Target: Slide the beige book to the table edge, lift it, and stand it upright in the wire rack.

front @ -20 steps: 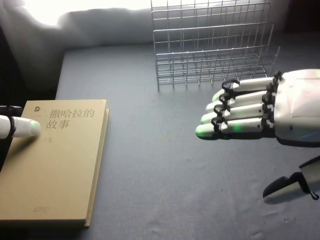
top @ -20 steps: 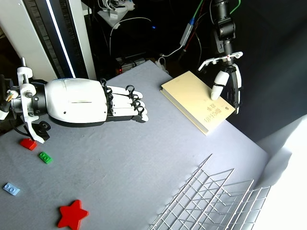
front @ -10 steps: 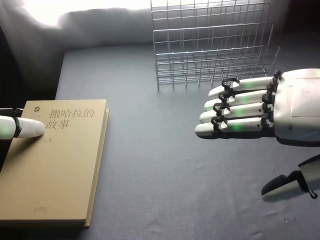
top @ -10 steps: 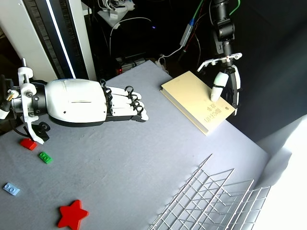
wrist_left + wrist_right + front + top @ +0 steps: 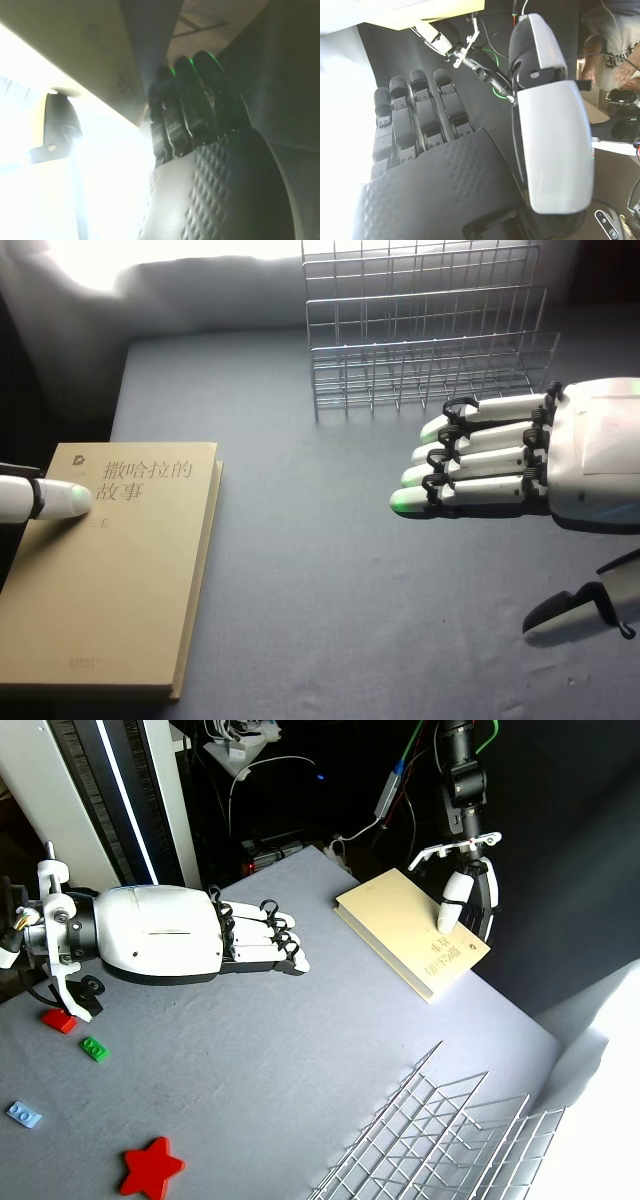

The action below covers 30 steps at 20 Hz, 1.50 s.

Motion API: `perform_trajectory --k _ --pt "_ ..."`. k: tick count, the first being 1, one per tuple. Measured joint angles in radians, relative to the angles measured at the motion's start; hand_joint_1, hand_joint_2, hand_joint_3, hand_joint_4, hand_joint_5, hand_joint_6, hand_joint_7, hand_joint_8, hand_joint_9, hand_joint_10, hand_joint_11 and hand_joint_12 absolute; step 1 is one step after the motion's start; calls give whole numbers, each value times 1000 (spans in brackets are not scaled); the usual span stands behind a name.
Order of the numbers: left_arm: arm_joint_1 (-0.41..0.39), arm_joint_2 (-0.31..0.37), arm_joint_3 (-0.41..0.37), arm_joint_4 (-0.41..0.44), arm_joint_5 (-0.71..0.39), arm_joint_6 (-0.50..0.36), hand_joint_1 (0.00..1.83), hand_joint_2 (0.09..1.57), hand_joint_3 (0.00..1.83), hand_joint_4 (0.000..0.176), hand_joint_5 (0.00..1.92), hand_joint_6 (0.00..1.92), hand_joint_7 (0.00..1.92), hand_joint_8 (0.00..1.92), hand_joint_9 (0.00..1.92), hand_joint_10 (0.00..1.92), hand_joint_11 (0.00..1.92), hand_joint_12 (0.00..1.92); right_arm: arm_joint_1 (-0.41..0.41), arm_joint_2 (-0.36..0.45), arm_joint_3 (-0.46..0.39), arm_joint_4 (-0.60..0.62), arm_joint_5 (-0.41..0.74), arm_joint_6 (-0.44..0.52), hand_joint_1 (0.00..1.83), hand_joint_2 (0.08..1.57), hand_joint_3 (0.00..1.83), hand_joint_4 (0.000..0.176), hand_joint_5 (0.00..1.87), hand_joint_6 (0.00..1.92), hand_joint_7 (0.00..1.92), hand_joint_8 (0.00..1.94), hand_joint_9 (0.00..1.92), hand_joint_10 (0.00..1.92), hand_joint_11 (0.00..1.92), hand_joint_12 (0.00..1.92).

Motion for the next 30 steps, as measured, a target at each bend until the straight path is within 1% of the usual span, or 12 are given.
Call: perform_trajectory --k 3,5,10,14,15,16,17,18,20,22,27,30 --pt "11 -1 -3 -2 -11 -17 1045 1050 0 0 581 59 696 25 490 536 91 1448 0 0 0 0 2 0 259 1074 1 0 137 0 155 0 172 0 0 365" --pt "11 -1 -3 -1 -10 -17 1052 1052 0 0 610 89 721 31 435 707 96 1465 0 0 0 0 0 -1 245 1071 0 0 120 0 154 0 168 0 0 388" --pt "11 -5 -3 -2 -11 -21 1057 1060 2 0 637 134 774 56 486 772 126 1501 0 0 0 0 0 -5 313 1049 0 0 153 7 189 5 178 3 0 443" --pt "11 -6 -3 -2 -11 -21 1057 1085 3 0 678 514 922 177 682 817 356 1470 0 0 0 0 0 -7 266 1053 0 0 149 3 186 3 170 3 0 413" --pt "11 -8 -3 -2 -11 -22 1125 1154 2 0 877 1097 1088 274 902 807 567 1404 0 0 0 0 0 -7 297 1054 1 0 147 4 179 1 161 1 0 396" --pt "11 -10 -1 -2 -11 -24 1125 1154 2 0 877 1097 1088 274 902 807 567 1404 0 0 0 0 0 -7 297 1054 1 0 147 4 179 1 161 1 0 396" --pt "12 -11 -1 -5 -12 -32 1200 1119 0 0 929 1033 1065 787 991 760 639 1366 0 0 0 0 0 -8 311 1054 0 0 150 3 173 0 152 0 0 379" --pt "12 -11 -1 -5 -14 -34 1221 1103 0 0 967 962 1070 910 1079 749 739 1332 0 0 0 0 0 -8 295 1057 1 0 154 3 171 0 143 0 0 361" --pt "12 -11 -1 -5 -21 -36 1235 1094 0 0 985 916 1092 939 1165 777 835 1330 0 0 0 0 0 -9 263 1055 0 0 160 2 179 1 153 2 0 439" --pt "12 -12 2 -4 -22 -38 1243 1084 0 0 1007 877 1110 922 1175 816 876 1332 0 0 0 0 0 -10 305 1054 0 0 132 0 158 0 139 1 0 404" --pt "5 -13 19 -1 -22 -41 1238 1100 1 0 957 946 1080 979 1128 892 833 1403 -6 0 0 2 0 -16 296 1055 1 0 156 2 171 2 141 0 0 418" --pt "-19 -13 32 5 -7 -37 1236 1108 0 0 946 973 1059 1012 1076 993 770 1475 -6 0 0 1 1 -16 368 1047 0 0 133 0 137 0 128 5 0 380"
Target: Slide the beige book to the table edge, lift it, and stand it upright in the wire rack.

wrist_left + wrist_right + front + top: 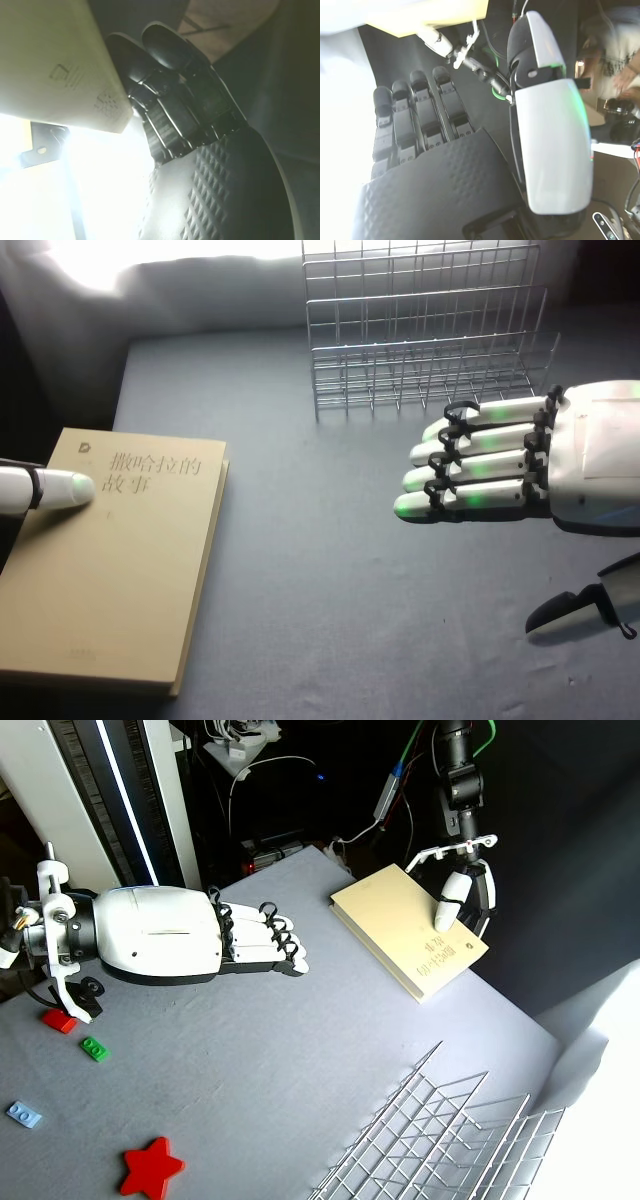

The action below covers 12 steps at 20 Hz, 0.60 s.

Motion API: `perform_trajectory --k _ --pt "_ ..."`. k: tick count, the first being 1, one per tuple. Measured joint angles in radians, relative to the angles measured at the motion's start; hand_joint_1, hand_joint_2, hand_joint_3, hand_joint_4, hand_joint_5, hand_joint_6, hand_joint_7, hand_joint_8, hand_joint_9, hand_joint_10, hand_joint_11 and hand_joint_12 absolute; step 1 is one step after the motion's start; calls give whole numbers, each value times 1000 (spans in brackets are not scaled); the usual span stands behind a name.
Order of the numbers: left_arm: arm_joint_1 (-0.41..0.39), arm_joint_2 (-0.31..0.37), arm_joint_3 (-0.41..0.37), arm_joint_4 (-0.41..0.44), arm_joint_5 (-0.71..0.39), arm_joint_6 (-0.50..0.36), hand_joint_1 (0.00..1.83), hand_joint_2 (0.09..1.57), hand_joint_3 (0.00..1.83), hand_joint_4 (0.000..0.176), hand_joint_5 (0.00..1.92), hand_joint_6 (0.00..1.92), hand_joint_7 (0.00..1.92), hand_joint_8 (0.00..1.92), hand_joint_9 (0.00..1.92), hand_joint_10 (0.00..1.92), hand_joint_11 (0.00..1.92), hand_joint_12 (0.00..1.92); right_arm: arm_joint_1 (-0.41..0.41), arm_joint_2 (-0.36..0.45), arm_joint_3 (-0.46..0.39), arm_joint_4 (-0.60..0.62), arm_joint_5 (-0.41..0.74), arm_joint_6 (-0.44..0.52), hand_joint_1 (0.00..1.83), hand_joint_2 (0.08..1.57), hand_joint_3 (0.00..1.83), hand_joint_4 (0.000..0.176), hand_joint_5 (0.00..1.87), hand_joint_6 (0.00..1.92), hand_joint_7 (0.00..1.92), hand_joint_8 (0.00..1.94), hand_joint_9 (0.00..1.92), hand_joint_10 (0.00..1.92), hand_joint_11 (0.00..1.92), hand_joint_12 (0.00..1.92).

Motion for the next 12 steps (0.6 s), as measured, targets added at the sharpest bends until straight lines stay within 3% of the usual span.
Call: perform_trajectory --k 1,2,3,9,10,11,12 --pt "-9 0 5 0 3 2 1236 1108 0 0 946 973 1059 1012 1076 993 770 1475 0 0 0 -1 0 0 368 1047 0 0 133 0 137 0 128 5 0 380" --pt "-15 0 10 1 8 2 1352 1102 1 0 925 935 1034 951 990 1183 750 1473 0 0 0 -2 -1 0 330 1050 0 0 132 0 162 5 164 13 0 462" --pt "-27 1 17 4 12 2 1375 1100 2 0 922 929 1026 939 973 1221 745 1472 0 0 0 -1 -1 -2 313 1060 3 0 124 0 157 2 163 8 0 462" --pt "-72 16 26 6 17 5 1374 1127 0 0 856 1024 958 1036 941 1283 715 1511 0 0 -4 -1 0 -3 373 1067 1 0 129 3 198 9 222 15 0 459" --pt "-78 21 26 5 14 5 1265 1122 0 0 907 995 1022 1062 1029 1116 752 1511 0 0 -5 -1 -1 -3 383 1067 0 0 124 0 201 8 228 15 0 463" --pt "-87 27 26 6 16 6 1352 1127 2 0 868 969 979 1030 949 1296 742 1566 -1 0 -5 -1 0 -3 403 1059 0 0 123 0 187 2 203 3 0 424" --pt "-104 35 24 8 18 9 1387 1091 0 0 945 816 1064 883 1023 1258 736 1591 -1 0 -5 -1 -1 -4 402 1053 0 0 111 0 159 0 190 0 0 417"
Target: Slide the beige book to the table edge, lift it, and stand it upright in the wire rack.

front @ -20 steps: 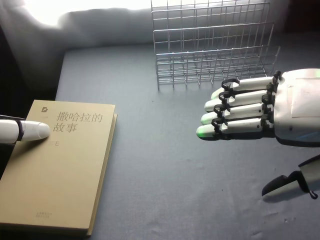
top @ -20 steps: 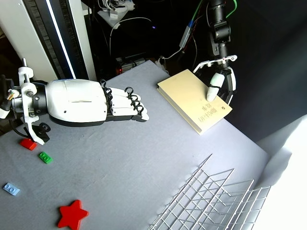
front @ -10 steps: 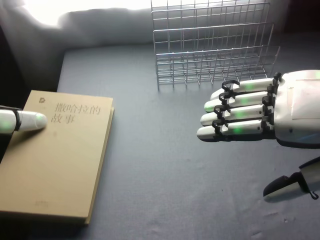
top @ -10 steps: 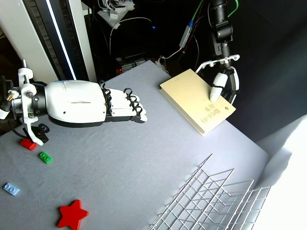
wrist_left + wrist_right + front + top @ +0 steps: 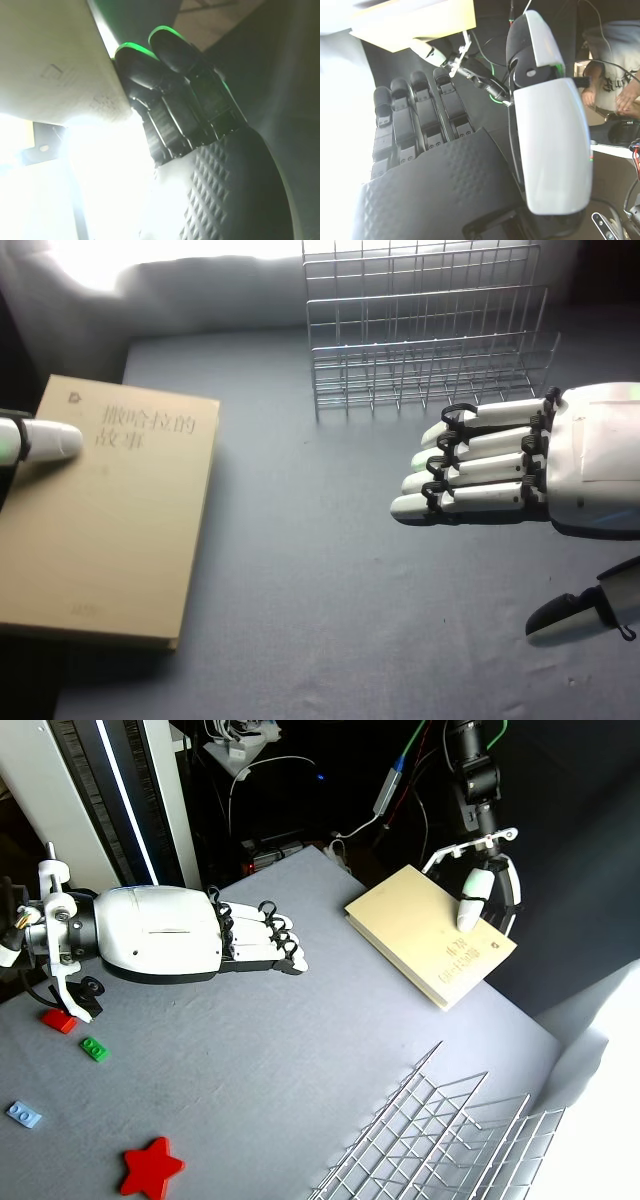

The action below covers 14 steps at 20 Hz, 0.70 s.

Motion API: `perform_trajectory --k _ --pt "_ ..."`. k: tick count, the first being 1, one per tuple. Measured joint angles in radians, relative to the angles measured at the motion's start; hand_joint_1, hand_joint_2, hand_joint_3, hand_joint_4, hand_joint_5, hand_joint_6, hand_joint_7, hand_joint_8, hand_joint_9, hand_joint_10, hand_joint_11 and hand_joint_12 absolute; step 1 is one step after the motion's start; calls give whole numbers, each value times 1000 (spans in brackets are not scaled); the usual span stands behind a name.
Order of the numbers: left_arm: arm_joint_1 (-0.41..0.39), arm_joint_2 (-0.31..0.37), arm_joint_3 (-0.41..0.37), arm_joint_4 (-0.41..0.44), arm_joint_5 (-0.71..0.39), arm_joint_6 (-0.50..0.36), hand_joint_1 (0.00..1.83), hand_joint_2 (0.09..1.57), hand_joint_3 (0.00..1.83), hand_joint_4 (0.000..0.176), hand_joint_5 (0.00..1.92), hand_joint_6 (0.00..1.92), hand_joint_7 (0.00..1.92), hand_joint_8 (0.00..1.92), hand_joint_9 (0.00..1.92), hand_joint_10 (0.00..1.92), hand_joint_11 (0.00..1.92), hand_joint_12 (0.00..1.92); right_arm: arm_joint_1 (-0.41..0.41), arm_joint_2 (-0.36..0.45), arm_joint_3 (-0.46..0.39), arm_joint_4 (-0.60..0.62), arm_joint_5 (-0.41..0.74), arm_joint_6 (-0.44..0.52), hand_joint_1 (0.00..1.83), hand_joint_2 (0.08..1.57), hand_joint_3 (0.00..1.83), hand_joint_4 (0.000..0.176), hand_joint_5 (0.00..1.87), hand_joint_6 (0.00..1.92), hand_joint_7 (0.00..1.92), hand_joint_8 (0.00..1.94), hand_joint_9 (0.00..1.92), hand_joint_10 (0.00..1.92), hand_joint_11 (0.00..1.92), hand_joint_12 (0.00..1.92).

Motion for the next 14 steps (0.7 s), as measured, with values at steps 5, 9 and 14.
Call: perform_trajectory --k 5,9,14 --pt "-96 13 -5 3 7 -5 1375 1123 0 0 872 972 974 985 941 1320 713 1607 0 0 -2 0 1 -4 419 1047 0 0 117 1 136 0 160 0 0 345" --pt "-183 18 -5 5 24 -22 1372 1136 1 0 851 979 947 1064 907 1350 683 1585 0 0 -2 0 0 -6 427 1054 2 0 121 0 167 4 187 6 0 548" --pt "-317 23 20 5 40 -44 1344 1135 4 0 849 997 962 1065 936 1298 700 1617 0 0 -3 0 1 -8 413 1046 0 0 119 2 171 2 173 1 0 462"
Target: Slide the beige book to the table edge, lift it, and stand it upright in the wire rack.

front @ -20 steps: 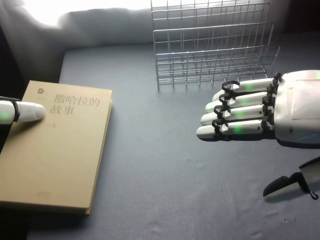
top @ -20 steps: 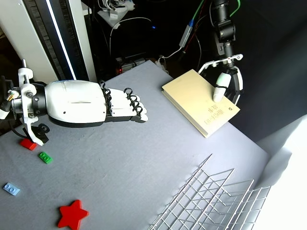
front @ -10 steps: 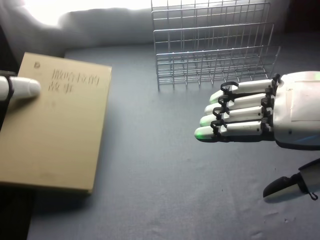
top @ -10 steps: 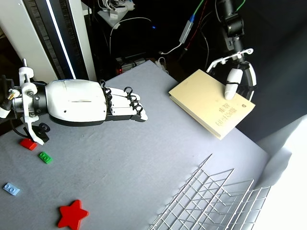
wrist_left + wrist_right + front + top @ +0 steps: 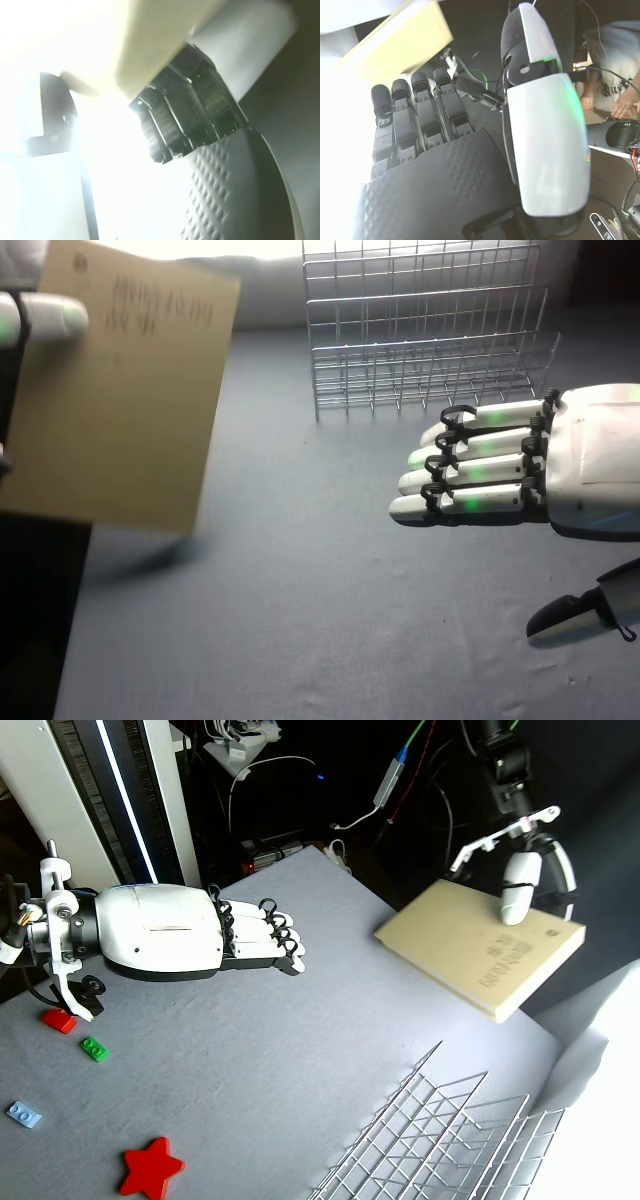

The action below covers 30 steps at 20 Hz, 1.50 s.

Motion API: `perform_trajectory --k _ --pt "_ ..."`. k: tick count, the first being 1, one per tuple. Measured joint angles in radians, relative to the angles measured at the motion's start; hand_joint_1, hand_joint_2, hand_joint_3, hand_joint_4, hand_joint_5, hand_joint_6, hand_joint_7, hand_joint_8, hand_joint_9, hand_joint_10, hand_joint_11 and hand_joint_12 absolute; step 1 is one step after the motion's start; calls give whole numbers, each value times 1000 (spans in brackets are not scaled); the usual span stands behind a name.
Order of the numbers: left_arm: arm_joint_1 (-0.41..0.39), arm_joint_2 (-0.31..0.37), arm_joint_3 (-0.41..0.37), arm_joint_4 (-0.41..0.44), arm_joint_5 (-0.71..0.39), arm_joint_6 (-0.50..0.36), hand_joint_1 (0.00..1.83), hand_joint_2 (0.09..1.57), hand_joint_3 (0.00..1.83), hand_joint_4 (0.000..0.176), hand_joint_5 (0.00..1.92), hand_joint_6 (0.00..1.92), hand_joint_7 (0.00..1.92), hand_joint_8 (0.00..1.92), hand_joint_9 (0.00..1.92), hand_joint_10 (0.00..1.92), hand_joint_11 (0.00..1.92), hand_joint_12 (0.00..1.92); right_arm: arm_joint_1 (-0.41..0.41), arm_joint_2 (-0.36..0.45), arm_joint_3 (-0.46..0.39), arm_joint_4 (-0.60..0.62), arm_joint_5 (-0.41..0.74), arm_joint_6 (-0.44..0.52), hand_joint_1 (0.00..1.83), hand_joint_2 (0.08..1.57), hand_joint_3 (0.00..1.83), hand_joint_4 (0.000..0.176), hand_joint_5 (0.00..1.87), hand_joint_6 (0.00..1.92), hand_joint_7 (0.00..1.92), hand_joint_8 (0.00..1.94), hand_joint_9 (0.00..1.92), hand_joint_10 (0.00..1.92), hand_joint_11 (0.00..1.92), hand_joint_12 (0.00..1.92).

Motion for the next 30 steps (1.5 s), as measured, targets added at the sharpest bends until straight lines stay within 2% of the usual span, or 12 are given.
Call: perform_trajectory --k 3,5,7,9,11,15,17,19,20,27,28,30 --pt "-55 0 2 2 18 -9 1373 1130 0 0 868 949 968 1036 918 1337 711 1611 -4 0 0 2 0 -3 380 1059 3 0 129 5 184 5 172 1 0 469" --pt "-75 0 5 2 24 -47 1375 1130 0 0 873 936 964 1033 916 1354 706 1619 -4 0 0 0 -1 -3 445 1048 0 0 126 1 192 2 178 1 0 498" --pt "-89 -1 7 3 19 -66 1374 1131 1 0 854 975 958 1046 928 1325 709 1583 -4 0 0 0 0 -5 381 1062 3 0 119 1 181 1 179 1 0 464" --pt "-118 -11 24 6 -3 -68 1375 1127 0 0 883 932 972 1037 917 1325 681 1598 -4 0 0 0 -2 -5 371 1064 3 0 102 5 172 5 182 3 0 457" --pt "-148 -26 44 5 -48 -68 1379 1115 0 0 909 879 1001 982 941 1308 739 1567 -4 0 0 0 0 -5 361 1070 3 0 108 5 160 1 153 1 0 373" --pt "-192 -55 71 7 -98 -37 1376 1122 1 0 885 915 991 1005 922 1327 721 1557 -4 0 0 0 0 -6 343 1068 2 0 120 5 165 1 163 3 0 395" --pt "-220 -63 74 -58 -109 60 1378 1119 0 0 902 880 993 998 924 1329 702 1546 -4 0 0 0 1 -6 366 1072 2 0 118 1 161 1 161 1 0 382" --pt "-238 -68 44 -327 -145 305 1377 1124 1 0 871 916 988 1007 926 1326 714 1535 -4 0 0 0 0 -6 363 1075 1 0 101 1 147 1 150 1 0 310" --pt "-248 -70 33 -389 -160 370 1377 1124 1 0 871 916 988 1007 926 1326 714 1535 -4 0 0 0 0 -6 363 1075 1 0 101 1 147 1 150 1 0 310" --pt "-299 -125 2 -530 -216 617 1376 1126 1 0 881 922 981 1022 905 1348 682 1611 -4 0 0 0 5 -10 351 1097 4 0 98 2 136 0 126 4 0 120" --pt "-303 -132 0 -553 -234 653 1376 1126 0 0 884 903 982 1029 909 1341 710 1584 -4 0 0 0 5 -10 341 1090 0 0 131 2 174 4 165 4 0 225" --pt "-314 -142 1 -561 -271 690 1379 1117 0 0 896 917 1000 980 932 1307 707 1580 -4 0 0 0 4 -10 336 1103 3 0 100 1 139 2 134 1 0 147"
